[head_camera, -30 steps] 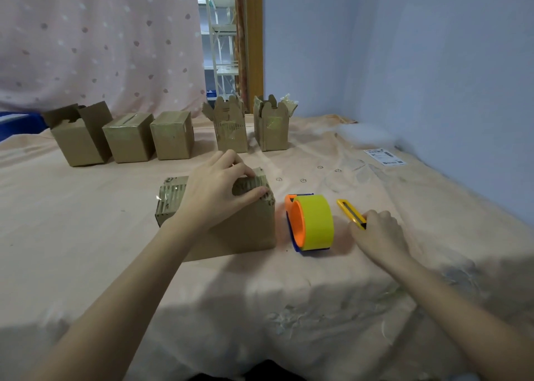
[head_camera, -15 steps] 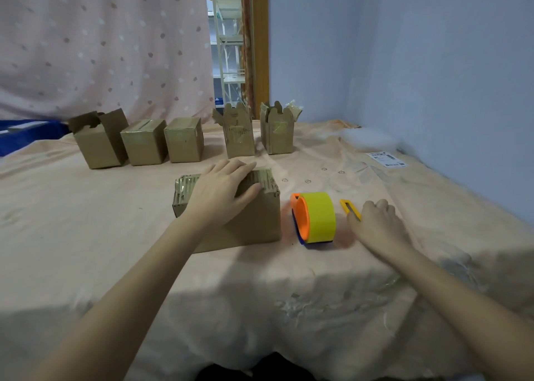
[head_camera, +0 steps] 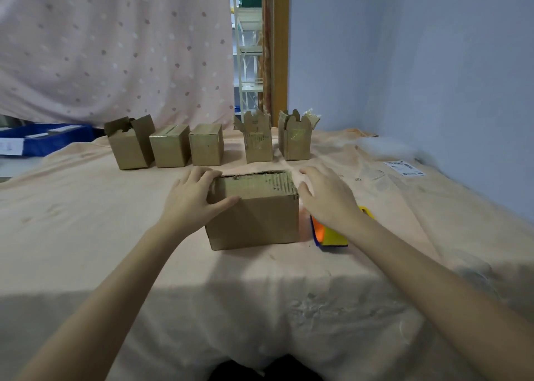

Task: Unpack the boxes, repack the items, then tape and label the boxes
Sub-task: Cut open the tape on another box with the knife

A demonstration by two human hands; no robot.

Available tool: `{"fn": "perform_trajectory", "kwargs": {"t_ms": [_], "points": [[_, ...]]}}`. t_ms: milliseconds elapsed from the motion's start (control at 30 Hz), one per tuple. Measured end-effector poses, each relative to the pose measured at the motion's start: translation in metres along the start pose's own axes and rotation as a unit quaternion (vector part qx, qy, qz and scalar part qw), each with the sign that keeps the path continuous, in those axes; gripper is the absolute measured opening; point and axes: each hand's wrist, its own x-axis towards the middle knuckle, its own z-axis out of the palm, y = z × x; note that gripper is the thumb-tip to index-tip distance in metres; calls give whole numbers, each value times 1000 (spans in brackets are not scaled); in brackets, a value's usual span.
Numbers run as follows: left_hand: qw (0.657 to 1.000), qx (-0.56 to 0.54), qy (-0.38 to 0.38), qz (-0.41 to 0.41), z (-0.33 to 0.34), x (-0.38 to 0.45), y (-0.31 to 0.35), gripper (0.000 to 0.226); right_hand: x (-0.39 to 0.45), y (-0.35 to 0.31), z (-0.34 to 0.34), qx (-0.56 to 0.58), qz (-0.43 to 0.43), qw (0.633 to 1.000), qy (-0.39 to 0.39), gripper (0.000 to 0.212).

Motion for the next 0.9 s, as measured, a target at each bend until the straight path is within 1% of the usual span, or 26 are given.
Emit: {"fn": "perform_trajectory", "kwargs": {"t_ms": [67, 133, 300, 400, 433, 467, 533, 567, 633, 767, 833, 900], "points": [[999, -27, 26, -29, 0, -3, -1, 76, 4, -10, 5, 19, -35, 999, -7, 36], [996, -51, 48, -50, 1, -7, 0, 65, 8, -15, 8, 21, -43, 999, -15, 37], [992, -98, 25, -71, 5, -14, -2, 62, 10, -11, 10, 55, -39, 997, -39, 42], [976, -196, 30, -94, 5, -17, 0, 63, 10, -6, 8, 76, -23, 996, -51, 50], [968, -224, 37, -106, 5, -17, 1, 61, 10, -6, 6, 85, -16, 995, -54, 54], [961, -247, 43, -119, 4, -17, 3, 53, 9, -5, 5, 94, -13, 994, -54, 55], [939, -304, 64, -149, 2, -16, 7, 27, 6, -6, 3, 107, -15, 993, -52, 52], [928, -326, 75, -163, 0, -15, 8, 17, 4, -6, 1, 112, -15, 992, -49, 49], [923, -332, 93, -171, -4, -13, 9, 18, 0, -6, -1, 123, -11, 991, -44, 43], [929, -320, 82, -170, -7, -14, 9, 20, -8, -3, -5, 133, -20, 990, -49, 38], [919, -346, 92, -163, -13, -18, 12, 21, -12, -2, -4, 122, -38, 991, -46, 36], [912, -374, 100, -139, -21, -20, 17, 25, -16, -1, -3, 111, -66, 991, -32, 32]]}}
